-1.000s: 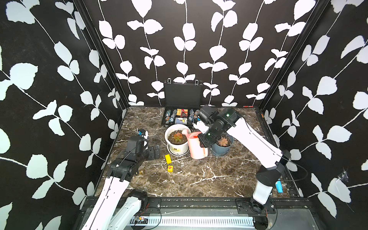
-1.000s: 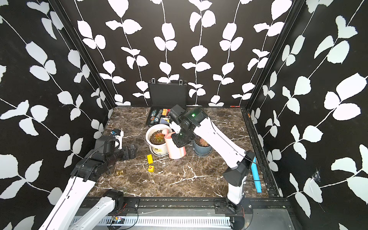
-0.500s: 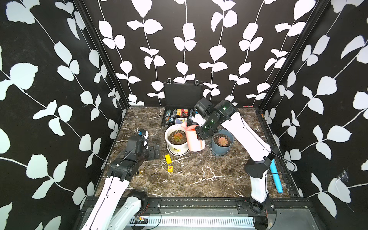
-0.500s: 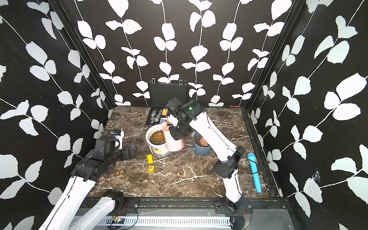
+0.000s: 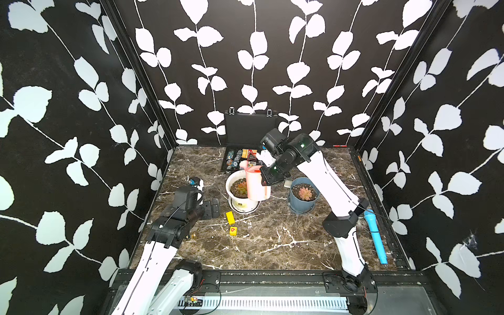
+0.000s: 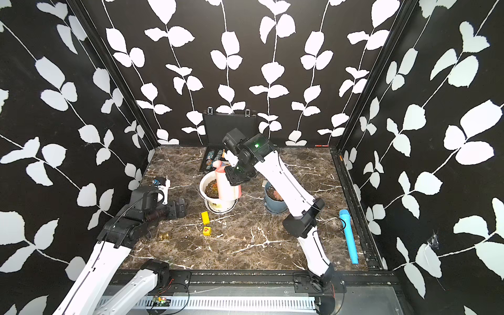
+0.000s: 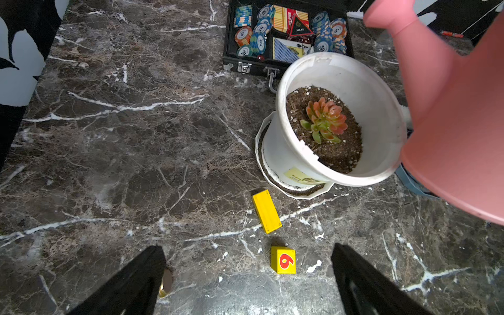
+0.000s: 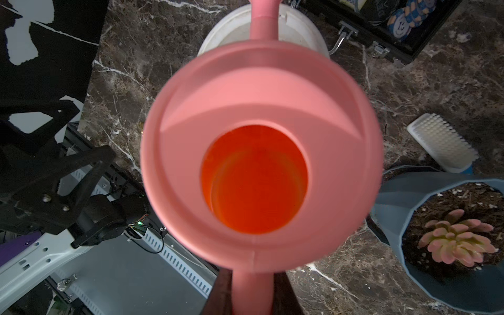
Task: Water the succulent around the soil edge
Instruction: Water the soil of the potted plant with water.
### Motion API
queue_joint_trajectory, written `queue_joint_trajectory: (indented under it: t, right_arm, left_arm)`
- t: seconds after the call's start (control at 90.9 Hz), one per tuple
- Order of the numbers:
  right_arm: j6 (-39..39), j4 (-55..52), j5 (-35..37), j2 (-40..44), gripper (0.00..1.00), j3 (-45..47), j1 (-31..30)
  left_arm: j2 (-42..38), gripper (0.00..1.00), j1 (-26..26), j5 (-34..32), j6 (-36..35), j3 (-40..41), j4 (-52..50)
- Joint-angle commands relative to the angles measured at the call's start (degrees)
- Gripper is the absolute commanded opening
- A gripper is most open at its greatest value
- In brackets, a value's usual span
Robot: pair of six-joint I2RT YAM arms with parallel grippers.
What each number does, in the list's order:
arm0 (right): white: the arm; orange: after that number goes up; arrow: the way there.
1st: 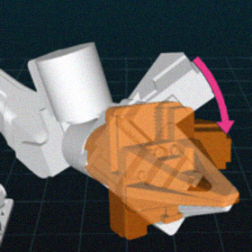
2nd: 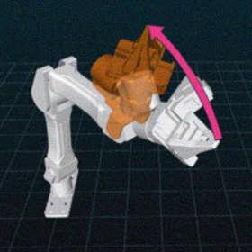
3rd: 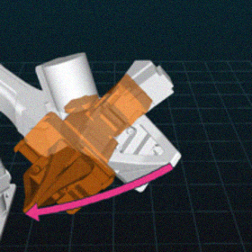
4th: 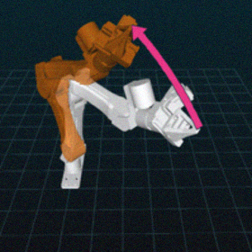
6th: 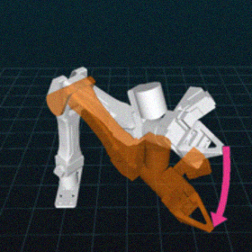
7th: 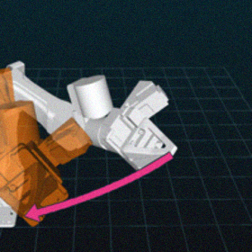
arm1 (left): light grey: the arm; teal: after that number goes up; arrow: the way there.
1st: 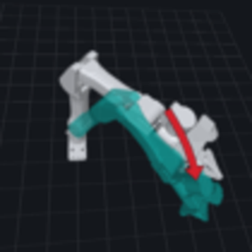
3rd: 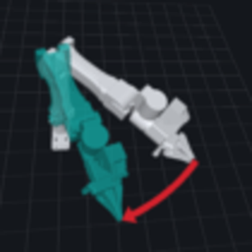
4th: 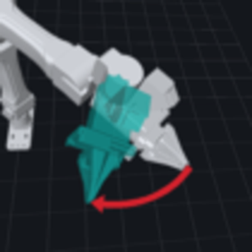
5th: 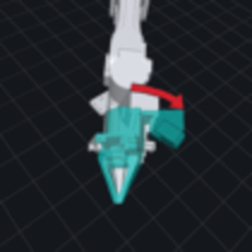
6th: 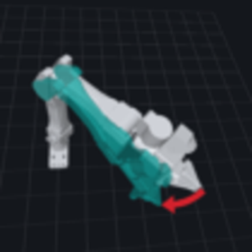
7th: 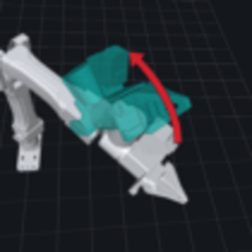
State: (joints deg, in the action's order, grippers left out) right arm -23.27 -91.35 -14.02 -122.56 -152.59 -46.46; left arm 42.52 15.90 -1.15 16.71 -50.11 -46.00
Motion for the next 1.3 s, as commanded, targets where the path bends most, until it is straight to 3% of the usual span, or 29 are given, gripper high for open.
queue_joint_trajectory:
  t: [0.0, 0.858, 1.287]
  right_arm:
    - [-1.06, -4.37, -1.66, -0.31, 0.00, -1.72, -0.49]
    - [-1.43, -6.17, -0.10, -1.70, 0.00, -2.82, -6.88]
    - [-1.57, -4.72, 2.90, 2.92, 0.00, 6.07, -9.26]
  left_arm:
    - [-0.14, 0.99, -0.52, 0.18, 0.34, -0.23, -0.68]
    - [-0.06, 0.99, -1.30, -0.76, 0.86, -0.49, -1.11]
    - [-0.39, 0.99, -1.49, -1.14, 0.96, -0.45, -1.29]
